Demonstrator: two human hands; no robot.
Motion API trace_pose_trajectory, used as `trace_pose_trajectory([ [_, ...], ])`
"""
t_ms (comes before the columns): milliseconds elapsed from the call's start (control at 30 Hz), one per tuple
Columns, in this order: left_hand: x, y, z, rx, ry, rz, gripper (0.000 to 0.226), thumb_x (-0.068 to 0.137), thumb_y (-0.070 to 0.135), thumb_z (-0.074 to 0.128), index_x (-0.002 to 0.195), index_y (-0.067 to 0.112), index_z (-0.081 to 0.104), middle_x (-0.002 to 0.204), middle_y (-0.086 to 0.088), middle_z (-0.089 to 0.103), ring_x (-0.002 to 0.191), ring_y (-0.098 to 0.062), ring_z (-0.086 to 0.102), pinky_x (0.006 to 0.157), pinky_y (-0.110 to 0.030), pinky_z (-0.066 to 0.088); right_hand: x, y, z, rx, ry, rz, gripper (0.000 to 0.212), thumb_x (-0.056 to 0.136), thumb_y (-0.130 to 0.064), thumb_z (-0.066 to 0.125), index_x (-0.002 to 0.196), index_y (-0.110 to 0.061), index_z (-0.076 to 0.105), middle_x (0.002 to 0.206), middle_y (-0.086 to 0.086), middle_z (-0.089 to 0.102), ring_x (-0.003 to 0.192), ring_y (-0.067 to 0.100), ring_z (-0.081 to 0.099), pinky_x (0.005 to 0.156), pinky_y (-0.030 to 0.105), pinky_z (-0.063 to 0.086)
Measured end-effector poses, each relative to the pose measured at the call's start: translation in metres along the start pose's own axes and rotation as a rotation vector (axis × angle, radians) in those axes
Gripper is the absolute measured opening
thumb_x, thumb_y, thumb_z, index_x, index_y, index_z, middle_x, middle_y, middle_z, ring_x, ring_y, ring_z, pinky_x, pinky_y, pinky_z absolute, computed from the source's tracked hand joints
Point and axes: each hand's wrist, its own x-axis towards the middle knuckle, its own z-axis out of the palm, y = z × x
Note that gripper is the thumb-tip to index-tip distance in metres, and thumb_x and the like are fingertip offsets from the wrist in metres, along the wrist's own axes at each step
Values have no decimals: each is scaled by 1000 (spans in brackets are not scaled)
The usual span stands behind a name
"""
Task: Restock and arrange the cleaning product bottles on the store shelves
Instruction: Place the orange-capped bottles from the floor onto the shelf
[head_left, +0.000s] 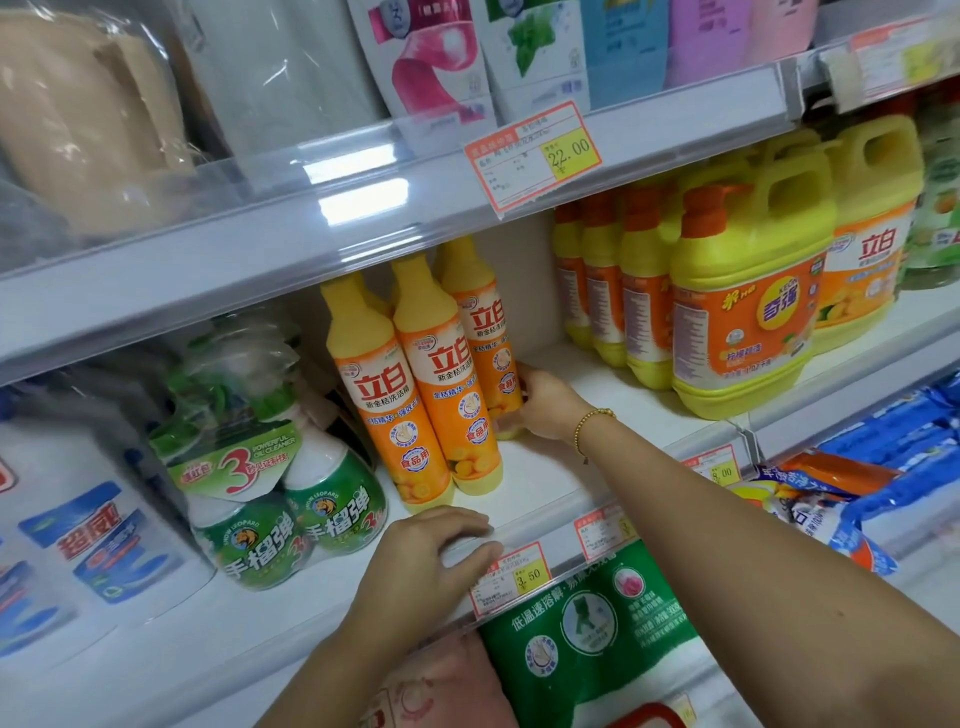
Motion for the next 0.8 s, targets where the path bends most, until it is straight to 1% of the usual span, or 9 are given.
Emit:
trace_pose_trajectory([
  [133,-4,2,2,16,-3,39,50,74,63,53,96,24,75,95,32,61,98,11,56,83,0,38,-14,-3,-7,-30,-3,1,74,69,-24,84,133,-16,47,130,5,60,115,24,58,101,39,46],
  [233,-10,7,3,88,5,75,47,80,57,51,99,21,73,100,16,67,93,1,60,87,-19,48,-56,-10,-30,-125,82,-17,65,77,-24,78,134,-8,50,129,9,60,113,24,59,96,31,45],
  [333,-16,29,9,134,124,212,41,84,46,55,103,12,68,108,1,64,102,-14,57,90,-18,40,-126,-12,-62,-226,149,-107,19,82,-26,73,93,-11,69,87,3,70,78,14,63,74,27,45],
  [367,-20,46,14,102,174,265,37,85,42,57,101,10,66,105,0,62,100,-14,54,89,-16,37,-152,-8,-73,-255,157,-121,16,82,-28,73,79,-13,67,72,-3,66,65,8,57,66,27,44],
  [433,-33,89,38,-4,177,357,27,86,36,59,83,10,64,87,3,58,85,-11,52,79,-16,37,-208,6,-96,-295,173,-98,25,82,-33,72,69,-15,63,57,-10,55,54,2,50,57,21,38],
  [500,-49,135,74,-104,59,375,33,87,38,58,64,15,56,66,11,49,65,-5,48,64,-17,34,-262,28,-118,-291,189,-50,27,82,-33,73,69,-12,63,55,-10,53,53,-3,51,54,15,36],
  [600,-72,182,147,-204,-219,294,40,85,42,63,53,29,44,49,12,42,51,3,44,54,-14,29,-339,76,-152,-231,261,87,24,82,-27,74,74,-7,64,61,-8,58,56,-2,52,57,13,39],
  [700,-92,207,223,-243,-473,193,24,80,37,72,63,30,56,59,12,54,60,5,53,60,-12,37,-411,137,-175,-198,404,238,15,80,-25,75,76,-16,63,71,-5,62,62,3,54,63,11,40],
  [800,-116,214,284,-322,-646,-45,20,77,20,78,86,20,61,77,4,62,71,-9,60,74,-28,52,-476,201,-173,-149,571,388,17,77,-11,74,85,-19,62,76,-6,64,72,9,60,66,9,40],
])
